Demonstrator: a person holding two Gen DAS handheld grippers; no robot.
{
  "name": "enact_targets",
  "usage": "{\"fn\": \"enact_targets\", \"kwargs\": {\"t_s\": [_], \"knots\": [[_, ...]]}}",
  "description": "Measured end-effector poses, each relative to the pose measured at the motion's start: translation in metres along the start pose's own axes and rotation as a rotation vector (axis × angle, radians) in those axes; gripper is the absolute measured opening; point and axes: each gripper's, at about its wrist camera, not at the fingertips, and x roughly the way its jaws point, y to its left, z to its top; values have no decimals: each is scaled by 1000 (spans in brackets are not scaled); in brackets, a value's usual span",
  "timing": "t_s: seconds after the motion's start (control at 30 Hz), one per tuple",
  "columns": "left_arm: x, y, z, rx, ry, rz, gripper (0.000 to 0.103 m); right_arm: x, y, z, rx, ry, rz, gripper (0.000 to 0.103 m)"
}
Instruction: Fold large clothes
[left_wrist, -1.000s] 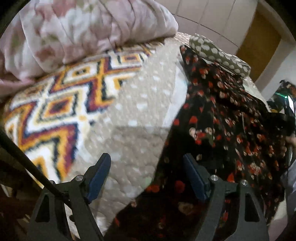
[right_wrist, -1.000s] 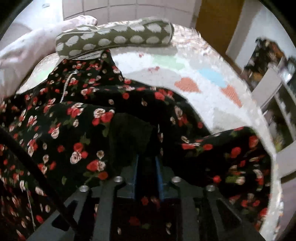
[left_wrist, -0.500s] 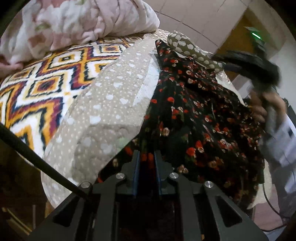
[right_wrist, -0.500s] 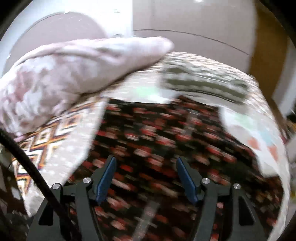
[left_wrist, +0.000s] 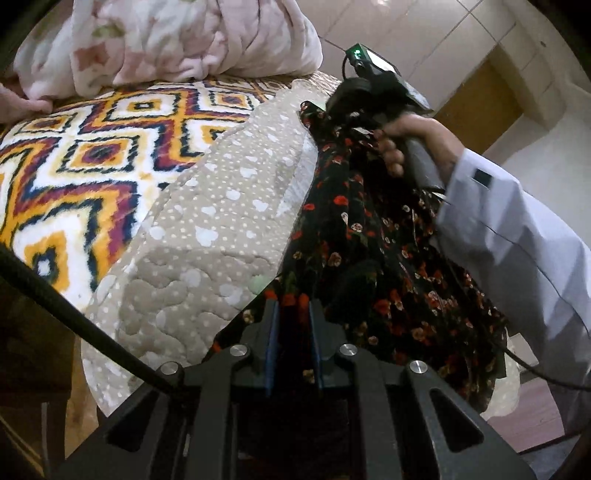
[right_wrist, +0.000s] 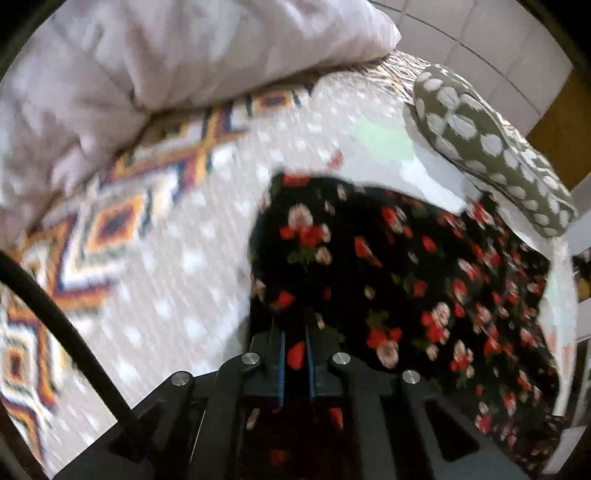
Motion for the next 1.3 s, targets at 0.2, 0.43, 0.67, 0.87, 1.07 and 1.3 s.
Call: {"fn": "enact_targets", "kwargs": {"t_s": [0.2,0.43,0.67,0.87,1.07,1.3], "knots": [[-12,6,-3,-33,-2,45,19,17,9,14,42,-19,25,17],[-47,10,-2,-63,-61,131,28,-94,-37,-17,102,-206,176,62],[-67,-27,-1,-16,-113,137,62,-208,-139,-128,137,-295,152,64],[-47,-72,1,61,-77,121,69,-252,-255,-271,271,-307,-135,68],[-16,-117,-5,130,5,111,69,-237,-337,-414,542,-207,-153,68],[-1,-154,-16,184,57,101,69,-187,-327,-512,677,-136,10,69]]}}
